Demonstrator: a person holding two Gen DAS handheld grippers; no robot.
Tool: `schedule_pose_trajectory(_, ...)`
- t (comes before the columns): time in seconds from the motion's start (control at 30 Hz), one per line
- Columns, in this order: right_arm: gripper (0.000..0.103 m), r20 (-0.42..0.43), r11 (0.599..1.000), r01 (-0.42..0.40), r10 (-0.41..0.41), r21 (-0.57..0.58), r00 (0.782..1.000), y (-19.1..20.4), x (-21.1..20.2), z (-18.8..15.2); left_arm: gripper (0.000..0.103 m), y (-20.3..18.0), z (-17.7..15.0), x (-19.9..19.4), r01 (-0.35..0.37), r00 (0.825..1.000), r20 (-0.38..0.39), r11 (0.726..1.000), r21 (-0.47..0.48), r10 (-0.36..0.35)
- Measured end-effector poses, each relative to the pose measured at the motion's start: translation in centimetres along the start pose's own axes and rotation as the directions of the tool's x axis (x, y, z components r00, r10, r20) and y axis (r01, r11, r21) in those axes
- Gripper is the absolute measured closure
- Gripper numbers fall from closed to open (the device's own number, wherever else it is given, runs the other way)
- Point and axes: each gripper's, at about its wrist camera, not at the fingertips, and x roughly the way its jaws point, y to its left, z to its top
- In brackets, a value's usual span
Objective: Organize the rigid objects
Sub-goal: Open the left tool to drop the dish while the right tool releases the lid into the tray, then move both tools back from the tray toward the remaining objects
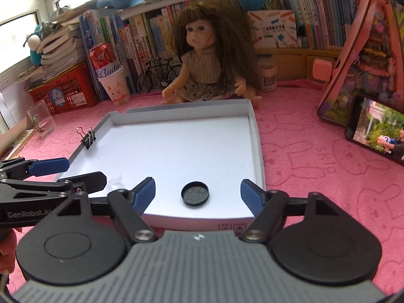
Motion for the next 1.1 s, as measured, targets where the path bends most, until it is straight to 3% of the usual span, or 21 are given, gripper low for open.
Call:
schedule_pose_trajectory(0.57, 0.0, 0.146, 0.994, -0.044, 0.058, -0.1, 0.988, 1.7, -7.3, -5.9, 0.016, -0.7, -6.6, -7.8, 0.021, 0.991, 0.128, 0.999, 0.045, -0.026)
schedule_pose_trajectory(0.83, 0.0, 0.205, 0.989, -0.019, 0.049, -0.147, 0.978, 2.3, -9.9, -9.0, 0.013, -0.3, -9.6, -9.9, 0.033, 0.988, 0.146, 0.998, 0.053, -0.04)
schedule_pose_trajectory(1.1, 0.0, 0.212, 0.981, 0.016, 0.026, -0.192, 0.977, 3.0, -11.1, -11.9, 0.013, 0.8, -12.4, -11.4, 0.037, 0.988, 0.148, 0.999, 0.014, -0.039)
